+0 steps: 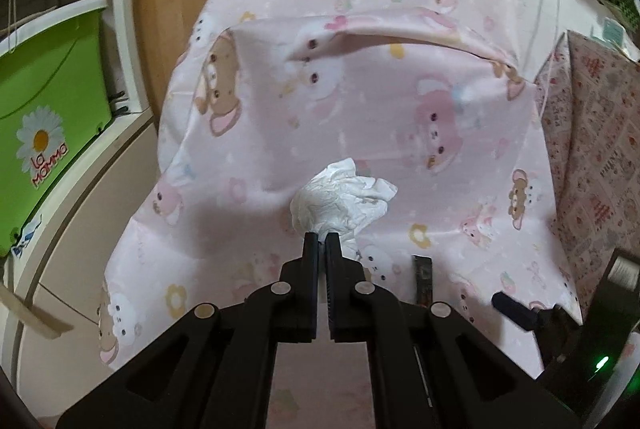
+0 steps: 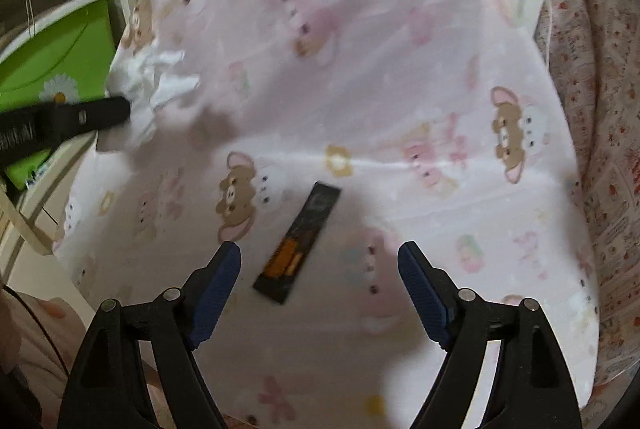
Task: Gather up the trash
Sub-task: 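Lift the tissue with the left gripper while the right gripper grasps the black-orange stick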
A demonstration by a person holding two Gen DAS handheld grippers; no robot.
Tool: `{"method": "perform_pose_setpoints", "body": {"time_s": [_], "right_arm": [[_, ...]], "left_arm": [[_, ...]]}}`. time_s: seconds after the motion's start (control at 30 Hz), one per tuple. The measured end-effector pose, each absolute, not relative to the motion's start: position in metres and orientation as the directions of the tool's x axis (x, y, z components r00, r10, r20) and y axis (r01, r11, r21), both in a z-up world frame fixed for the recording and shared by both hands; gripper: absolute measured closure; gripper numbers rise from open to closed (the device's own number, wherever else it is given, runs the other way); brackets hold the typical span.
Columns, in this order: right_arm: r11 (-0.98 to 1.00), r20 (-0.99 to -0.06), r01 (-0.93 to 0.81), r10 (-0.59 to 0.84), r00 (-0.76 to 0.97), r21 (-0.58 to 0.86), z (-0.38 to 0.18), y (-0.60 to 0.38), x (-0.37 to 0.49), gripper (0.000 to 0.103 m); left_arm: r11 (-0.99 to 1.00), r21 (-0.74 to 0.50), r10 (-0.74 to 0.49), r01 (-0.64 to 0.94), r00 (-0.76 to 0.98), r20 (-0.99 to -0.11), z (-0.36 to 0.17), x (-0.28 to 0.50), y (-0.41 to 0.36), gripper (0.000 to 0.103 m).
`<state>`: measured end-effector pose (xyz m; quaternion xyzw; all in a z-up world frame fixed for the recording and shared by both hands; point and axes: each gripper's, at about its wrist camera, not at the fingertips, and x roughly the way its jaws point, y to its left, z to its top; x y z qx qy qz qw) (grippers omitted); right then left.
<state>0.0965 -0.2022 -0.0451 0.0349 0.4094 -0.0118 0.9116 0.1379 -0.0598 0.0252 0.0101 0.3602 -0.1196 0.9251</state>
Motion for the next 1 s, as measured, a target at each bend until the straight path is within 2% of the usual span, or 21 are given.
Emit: {"method": "perform_pose_setpoints", "body": {"time_s": [0.3,0.43,0.6,0.7,0.77,0.8,0.93,1.0], "right_arm": [[0.993,-0.748,0.114,-0.068,0.66,0.011,-0.066,-0.188,0.107,0.021],[0.993,-0.752,0.117,-0.077,0.655,0.001,-0.072,-0.184,0.11,0.027],[0.991,-0.749,0.136,-0.094,0.656,-0.006,-0.076,-0.186,0.112,0.042],[0.989,-0.745,0.148,-0.105,0.659,-0.009,-0.075,-0.19,0.111,0.058],[0.986,-0.74,0.165,-0.116,0.663,-0.007,-0.075,-0.196,0.109,0.077],[0.985,-0.741,0.171,-0.116,0.662,-0.001,-0.075,-0.199,0.11,0.081],[0.98,-0.748,0.193,-0.09,0.657,0.051,-0.072,-0.219,0.109,0.087],[0.978,-0.745,0.187,-0.054,0.665,0.097,-0.068,-0.229,0.107,0.094]], "left_arm": [[0.979,-0.05,-0.179,0.197,0.722,-0.669,0.025,0.136,-0.051,0.1],[0.979,-0.063,-0.185,0.194,0.716,-0.673,0.025,0.136,-0.047,0.1],[0.98,-0.07,-0.185,0.186,0.719,-0.67,0.027,0.136,-0.043,0.1],[0.979,-0.079,-0.19,0.185,0.719,-0.669,0.028,0.135,-0.04,0.1],[0.979,-0.079,-0.192,0.188,0.722,-0.665,0.029,0.132,-0.039,0.1],[0.979,-0.074,-0.19,0.189,0.725,-0.662,0.03,0.131,-0.039,0.1],[0.98,-0.058,-0.181,0.19,0.732,-0.657,0.03,0.128,-0.039,0.1],[0.98,-0.059,-0.182,0.191,0.731,-0.658,0.029,0.128,-0.038,0.1]]}}
